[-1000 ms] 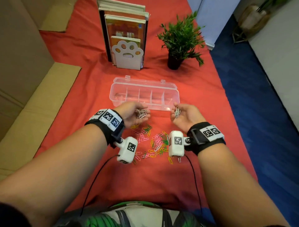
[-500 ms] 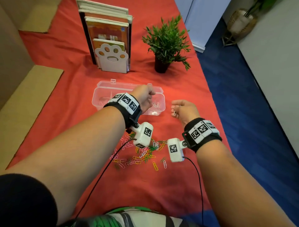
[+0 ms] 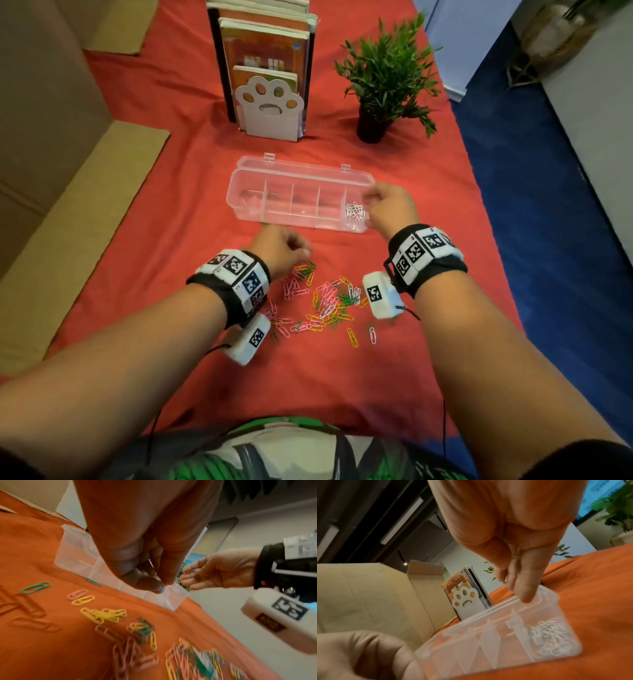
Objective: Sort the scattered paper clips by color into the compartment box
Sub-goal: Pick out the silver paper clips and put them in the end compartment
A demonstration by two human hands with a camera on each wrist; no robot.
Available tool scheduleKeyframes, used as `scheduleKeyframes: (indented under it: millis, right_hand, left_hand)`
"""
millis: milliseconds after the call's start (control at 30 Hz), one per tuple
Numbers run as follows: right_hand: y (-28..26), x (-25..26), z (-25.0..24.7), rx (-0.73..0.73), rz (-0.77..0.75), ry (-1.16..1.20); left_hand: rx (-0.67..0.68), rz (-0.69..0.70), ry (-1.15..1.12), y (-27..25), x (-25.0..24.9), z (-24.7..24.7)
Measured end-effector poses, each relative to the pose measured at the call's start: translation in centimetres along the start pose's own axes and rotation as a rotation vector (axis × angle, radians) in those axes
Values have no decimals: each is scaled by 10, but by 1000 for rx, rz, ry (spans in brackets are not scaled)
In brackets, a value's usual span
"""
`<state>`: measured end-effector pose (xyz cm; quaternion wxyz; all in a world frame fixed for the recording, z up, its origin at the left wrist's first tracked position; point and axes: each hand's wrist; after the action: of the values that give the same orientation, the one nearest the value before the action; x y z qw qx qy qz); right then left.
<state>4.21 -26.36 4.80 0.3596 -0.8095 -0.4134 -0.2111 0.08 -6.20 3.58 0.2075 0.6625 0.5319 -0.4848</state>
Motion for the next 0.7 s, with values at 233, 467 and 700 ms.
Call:
scheduleKeyframes:
  millis: [233,467,700]
  right_hand:
    - [-75,-59,-3,84,65,-466]
    - [-117,-116,30,123,141,-685]
    - [-129,-124,42,75,151,-613]
  left_hand:
    - [233,42,324,-25,14,34]
    - [190,110,447,-21,20,63]
    - [179,146,509,-20,26,59]
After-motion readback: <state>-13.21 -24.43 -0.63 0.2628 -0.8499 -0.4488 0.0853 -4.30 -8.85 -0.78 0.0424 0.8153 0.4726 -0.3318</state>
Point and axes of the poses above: each hand's wrist, its own y-axis towards the middle knuckle, its own z-axis out of the palm, x = y × z, and after that the axes turned 12 degrees about z, right-handed
